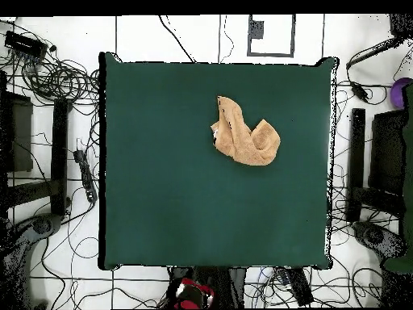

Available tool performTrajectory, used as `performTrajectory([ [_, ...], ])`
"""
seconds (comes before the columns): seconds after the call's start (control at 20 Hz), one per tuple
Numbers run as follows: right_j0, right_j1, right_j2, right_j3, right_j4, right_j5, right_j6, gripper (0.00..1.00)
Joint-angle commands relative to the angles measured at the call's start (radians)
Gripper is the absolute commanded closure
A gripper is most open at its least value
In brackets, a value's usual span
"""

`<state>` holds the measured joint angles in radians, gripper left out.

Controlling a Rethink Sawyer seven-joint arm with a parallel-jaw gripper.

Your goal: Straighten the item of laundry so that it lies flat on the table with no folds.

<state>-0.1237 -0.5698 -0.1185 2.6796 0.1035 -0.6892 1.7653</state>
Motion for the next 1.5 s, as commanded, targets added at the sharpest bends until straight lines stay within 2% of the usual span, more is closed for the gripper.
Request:
performTrajectory([
  [0.05, 0.151, -0.178, 0.208, 0.105, 0.187, 0.245, 0.459, 0.00],
  [0.2, 0.156, -0.220, 0.241, 0.083, 0.209, 0.340, 0.490, 0.00],
  [0.35, 0.051, -0.123, 0.275, 0.045, 0.108, 0.296, 0.531, 0.00],
  [0.45, -0.011, -0.081, 0.244, 0.036, 0.038, 0.265, 0.511, 0.00],
  [0.65, -0.231, -0.123, 0.089, 0.078, -0.150, 0.322, 0.326, 0.00],
  [0.75, -0.357, -0.061, 0.054, 0.039, -0.286, 0.311, 0.279, 0.00],
  [0.85, -0.426, 0.028, -0.003, -0.036, -0.393, 0.286, 0.240, 0.00],
  [0.95, -0.488, 0.107, -0.020, -0.111, -0.488, 0.248, 0.245, 0.00],
  [1.1, -0.480, 0.163, -0.071, -0.193, -0.582, 0.014, 0.316, 0.00],
  [1.15, -0.459, 0.153, -0.098, -0.212, -0.603, -0.057, 0.307, 0.00],
  [1.25, -0.504, 0.096, -0.037, -0.189, -0.703, -0.071, 0.321, 0.00],
  [1.35, -0.500, -0.070, -0.042, -0.100, -0.739, -0.067, 0.327, 0.00],
  [1.45, -0.510, -0.283, 0.058, 0.056, -0.714, -0.008, 0.336, 0.00],
  [1.5, -0.484, -0.345, 0.082, 0.074, -0.700, -0.008, 0.315, 0.00],
])
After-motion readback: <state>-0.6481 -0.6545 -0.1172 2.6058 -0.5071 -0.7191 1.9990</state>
